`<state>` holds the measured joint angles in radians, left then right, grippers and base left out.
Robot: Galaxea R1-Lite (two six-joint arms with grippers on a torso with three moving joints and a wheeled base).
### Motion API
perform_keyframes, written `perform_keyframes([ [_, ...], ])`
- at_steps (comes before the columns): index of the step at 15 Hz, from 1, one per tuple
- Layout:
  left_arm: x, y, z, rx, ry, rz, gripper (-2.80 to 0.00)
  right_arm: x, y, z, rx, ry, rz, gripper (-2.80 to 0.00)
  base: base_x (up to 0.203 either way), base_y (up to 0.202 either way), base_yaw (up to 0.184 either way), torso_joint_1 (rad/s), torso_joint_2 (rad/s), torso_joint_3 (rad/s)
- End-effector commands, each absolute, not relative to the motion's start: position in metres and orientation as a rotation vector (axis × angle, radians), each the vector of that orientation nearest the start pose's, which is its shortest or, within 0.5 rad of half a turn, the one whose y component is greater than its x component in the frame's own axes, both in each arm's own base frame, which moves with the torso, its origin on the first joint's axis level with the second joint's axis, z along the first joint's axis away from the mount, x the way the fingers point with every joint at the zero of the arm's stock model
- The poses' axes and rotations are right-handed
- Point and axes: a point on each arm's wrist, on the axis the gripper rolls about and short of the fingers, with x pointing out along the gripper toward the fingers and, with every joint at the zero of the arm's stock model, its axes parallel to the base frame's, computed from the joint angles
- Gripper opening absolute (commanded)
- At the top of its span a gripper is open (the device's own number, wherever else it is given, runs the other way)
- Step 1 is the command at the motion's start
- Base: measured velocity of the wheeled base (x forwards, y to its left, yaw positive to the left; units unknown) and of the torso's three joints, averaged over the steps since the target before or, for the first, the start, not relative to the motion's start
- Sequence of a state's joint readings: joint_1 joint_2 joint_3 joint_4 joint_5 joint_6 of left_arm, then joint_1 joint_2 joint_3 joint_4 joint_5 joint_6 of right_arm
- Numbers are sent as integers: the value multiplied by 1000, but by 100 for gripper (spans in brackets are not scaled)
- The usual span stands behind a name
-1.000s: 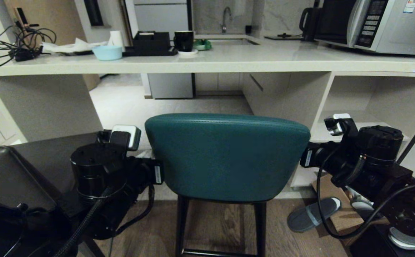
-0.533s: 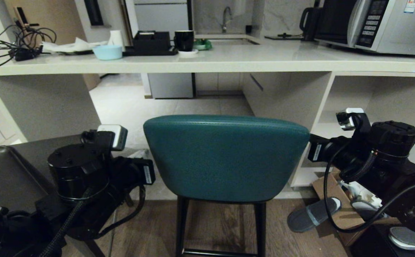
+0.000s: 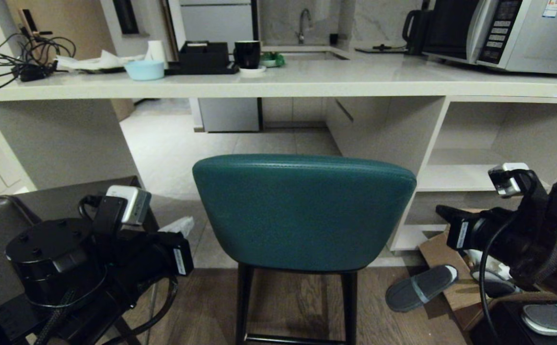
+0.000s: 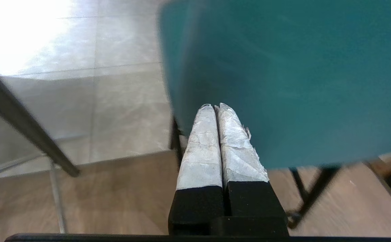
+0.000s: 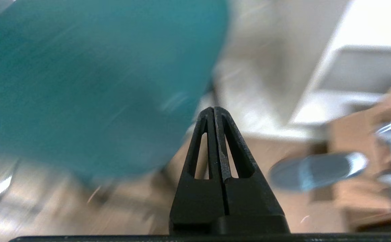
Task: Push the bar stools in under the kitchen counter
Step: Push the blue chair back under the dining table
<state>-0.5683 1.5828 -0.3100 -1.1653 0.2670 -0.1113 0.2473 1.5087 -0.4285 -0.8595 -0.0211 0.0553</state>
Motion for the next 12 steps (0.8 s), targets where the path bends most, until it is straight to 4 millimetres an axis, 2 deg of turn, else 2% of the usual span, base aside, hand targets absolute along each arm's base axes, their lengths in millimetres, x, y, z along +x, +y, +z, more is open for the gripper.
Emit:
perform_keyframes([
  [1,193,-122,142,-72,111,-314,-280,187,66,166,36,228,312,-280,0,0,0,0,0,0],
  [3,204,-123,133,-64,125,-293,-280,194,68,161,35,257,304,-280,0,0,0,0,0,0],
  [6,218,-101,135,-65,75,-214,-280,210,67,164,36,248,271,-280,0,0,0,0,0,0],
  [9,227,-72,133,-37,76,-183,-280,216,64,166,34,244,249,-280,0,0,0,0,0,0],
  [12,238,-77,134,-35,64,-201,-280,230,70,164,3,247,261,-280,0,0,0,0,0,0],
])
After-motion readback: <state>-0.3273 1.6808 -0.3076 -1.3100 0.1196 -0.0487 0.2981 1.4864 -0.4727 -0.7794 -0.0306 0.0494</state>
